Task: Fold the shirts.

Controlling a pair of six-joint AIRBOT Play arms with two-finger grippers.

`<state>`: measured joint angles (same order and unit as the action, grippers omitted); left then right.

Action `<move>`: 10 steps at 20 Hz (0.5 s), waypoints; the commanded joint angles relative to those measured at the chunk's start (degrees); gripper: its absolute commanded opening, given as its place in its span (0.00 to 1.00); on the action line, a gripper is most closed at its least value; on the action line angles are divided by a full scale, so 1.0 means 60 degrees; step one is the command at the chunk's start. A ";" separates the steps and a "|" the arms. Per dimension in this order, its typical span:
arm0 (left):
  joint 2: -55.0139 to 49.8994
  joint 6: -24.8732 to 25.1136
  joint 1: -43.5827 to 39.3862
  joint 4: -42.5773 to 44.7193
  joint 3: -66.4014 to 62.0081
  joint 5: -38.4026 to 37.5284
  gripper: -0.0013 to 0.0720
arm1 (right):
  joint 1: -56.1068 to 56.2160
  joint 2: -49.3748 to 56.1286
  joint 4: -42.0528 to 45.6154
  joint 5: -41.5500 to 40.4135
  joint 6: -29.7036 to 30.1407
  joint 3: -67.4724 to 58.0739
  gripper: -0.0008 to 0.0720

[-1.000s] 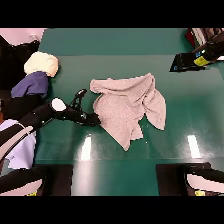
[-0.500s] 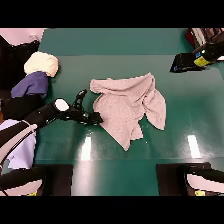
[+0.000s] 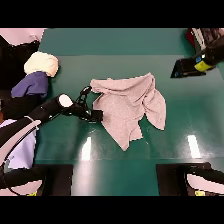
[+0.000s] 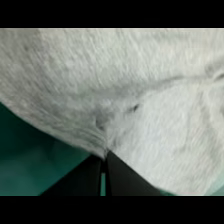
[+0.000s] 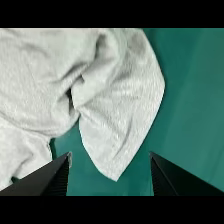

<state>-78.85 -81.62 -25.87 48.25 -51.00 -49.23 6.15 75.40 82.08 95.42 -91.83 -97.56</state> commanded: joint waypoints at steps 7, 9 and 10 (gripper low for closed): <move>0.1217 0.0091 -0.0007 0.3326 -0.0980 -0.2000 0.05 | -0.1304 -0.3220 -0.0940 -0.2379 -0.0291 0.8455 0.78; 0.1406 0.0091 -0.0007 0.3330 -0.0991 -0.2025 0.05 | -0.1545 -0.3461 -0.1606 -0.3446 -0.0299 0.9766 0.77; 0.1410 0.0091 -0.0007 0.3330 -0.1016 -0.2095 0.05 | -0.1599 -0.3479 -0.1803 -0.3872 -0.0299 1.0182 0.77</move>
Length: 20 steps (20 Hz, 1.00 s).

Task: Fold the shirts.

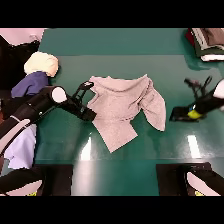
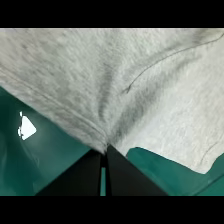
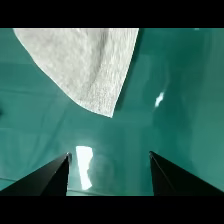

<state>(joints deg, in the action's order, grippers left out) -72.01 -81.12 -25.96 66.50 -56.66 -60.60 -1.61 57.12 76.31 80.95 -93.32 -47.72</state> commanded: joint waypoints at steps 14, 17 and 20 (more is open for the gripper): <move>0.0270 -0.0240 0.0007 0.0270 -0.0073 -0.0342 0.05 | -0.0266 0.0685 -0.2280 -0.3399 0.0135 0.2656 0.63; 0.0270 -0.0244 0.0007 0.0266 -0.0073 -0.0324 0.05 | -0.0266 0.0736 -0.2277 -0.3450 0.0153 0.2656 0.45; 0.0270 -0.0240 0.0007 0.0288 -0.0113 -0.0306 0.05 | -0.0273 0.0306 -0.2262 -0.3574 0.0583 0.2656 0.03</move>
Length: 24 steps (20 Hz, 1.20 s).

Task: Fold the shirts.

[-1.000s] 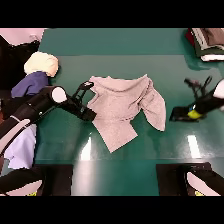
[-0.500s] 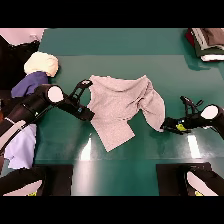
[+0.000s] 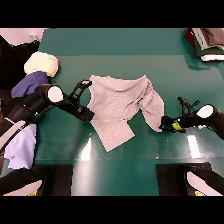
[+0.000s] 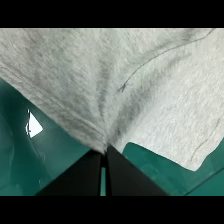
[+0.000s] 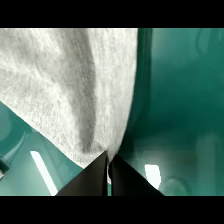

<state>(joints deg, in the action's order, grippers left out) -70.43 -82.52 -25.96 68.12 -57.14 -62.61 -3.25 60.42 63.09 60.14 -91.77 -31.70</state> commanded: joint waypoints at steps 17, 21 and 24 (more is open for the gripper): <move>0.2881 -0.0255 0.0007 0.2091 -0.9082 -0.2233 0.05 | -0.3045 -0.4754 -0.0007 0.1486 0.0667 -0.7748 0.03; 0.2936 -0.0510 0.0007 0.2080 -1.0830 -0.3027 0.05 | -0.3147 -0.4182 -0.0007 0.1982 0.0710 -0.9879 0.03; 0.3424 -0.0925 0.0007 0.1967 -1.0965 -0.3049 0.05 | -0.3147 -0.3501 0.0339 0.2881 0.0721 -1.1704 0.03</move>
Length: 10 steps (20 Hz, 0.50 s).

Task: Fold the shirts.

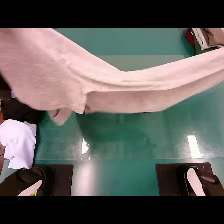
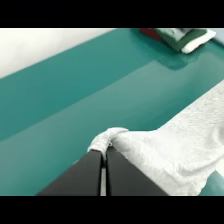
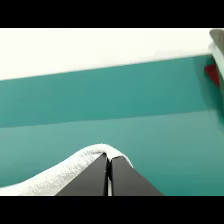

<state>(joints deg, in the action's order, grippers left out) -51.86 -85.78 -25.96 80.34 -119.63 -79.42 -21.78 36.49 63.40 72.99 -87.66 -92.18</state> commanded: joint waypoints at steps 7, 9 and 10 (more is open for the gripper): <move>0.0612 -0.0809 0.0007 0.0474 -0.0372 -0.0703 0.05 | -0.0058 0.2495 0.2524 0.3767 -0.0623 -0.5125 0.03; 0.0565 -0.0892 0.0007 0.1745 0.0703 -0.1290 0.05 | -0.0058 0.3126 0.2430 0.4867 -0.0929 -0.4929 0.03; 0.0565 -0.0889 0.0007 0.2277 0.1370 -0.1439 0.05 | -0.0055 0.3406 0.2324 0.5333 -0.1093 -0.4492 0.03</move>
<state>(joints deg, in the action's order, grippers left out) -48.40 -90.32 -25.96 85.47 -117.84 -84.05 -22.11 52.14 75.85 94.98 -91.33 -119.11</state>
